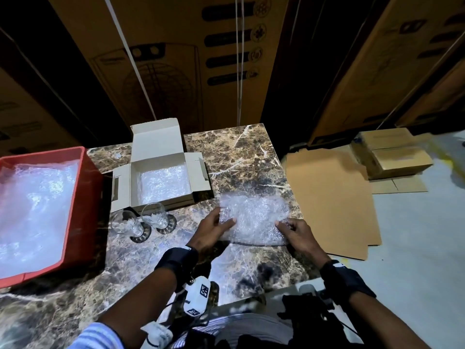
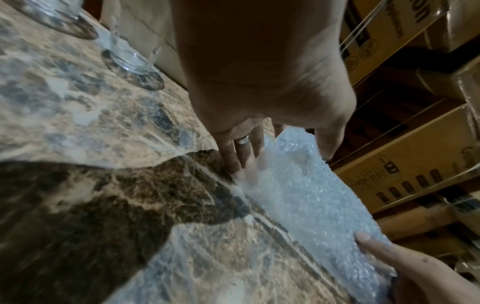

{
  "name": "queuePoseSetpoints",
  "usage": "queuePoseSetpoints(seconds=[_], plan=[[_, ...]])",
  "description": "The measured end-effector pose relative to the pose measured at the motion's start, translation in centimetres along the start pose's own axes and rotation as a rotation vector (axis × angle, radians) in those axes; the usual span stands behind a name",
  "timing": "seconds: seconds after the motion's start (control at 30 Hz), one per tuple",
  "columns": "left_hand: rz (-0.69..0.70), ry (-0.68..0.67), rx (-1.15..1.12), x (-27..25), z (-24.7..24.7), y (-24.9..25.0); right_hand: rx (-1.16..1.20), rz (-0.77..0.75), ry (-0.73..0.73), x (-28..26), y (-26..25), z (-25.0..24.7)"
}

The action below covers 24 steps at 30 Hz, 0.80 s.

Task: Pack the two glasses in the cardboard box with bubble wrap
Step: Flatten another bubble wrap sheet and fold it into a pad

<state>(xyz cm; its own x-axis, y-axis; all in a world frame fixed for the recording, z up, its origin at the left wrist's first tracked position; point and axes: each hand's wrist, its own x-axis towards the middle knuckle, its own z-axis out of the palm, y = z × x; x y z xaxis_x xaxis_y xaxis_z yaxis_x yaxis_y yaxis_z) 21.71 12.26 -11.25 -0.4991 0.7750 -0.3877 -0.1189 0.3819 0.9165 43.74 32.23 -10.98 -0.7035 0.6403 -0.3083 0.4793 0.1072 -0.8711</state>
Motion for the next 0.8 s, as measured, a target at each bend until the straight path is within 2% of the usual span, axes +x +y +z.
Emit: queuePoseSetpoints(seconds=[0.1,0.3,0.47,0.6,0.8], plan=[[0.006,-0.001,0.17,0.9,-0.6,-0.7,-0.022,-0.005,0.072,0.7,0.0,0.7],[0.037,0.046,0.274,2.4,-1.1,-0.8,-0.083,-0.008,0.143,2.4,-0.3,1.8],[-0.016,0.153,0.346,3.6,-1.3,-0.7,-0.185,0.047,0.18,4.0,0.1,2.0],[-0.078,0.209,0.324,4.0,-2.0,-1.4,-0.243,0.052,0.188,4.3,-1.1,2.2],[-0.082,0.248,0.309,3.9,-2.4,-1.1,-0.332,0.084,0.236,4.5,-2.6,2.7]])
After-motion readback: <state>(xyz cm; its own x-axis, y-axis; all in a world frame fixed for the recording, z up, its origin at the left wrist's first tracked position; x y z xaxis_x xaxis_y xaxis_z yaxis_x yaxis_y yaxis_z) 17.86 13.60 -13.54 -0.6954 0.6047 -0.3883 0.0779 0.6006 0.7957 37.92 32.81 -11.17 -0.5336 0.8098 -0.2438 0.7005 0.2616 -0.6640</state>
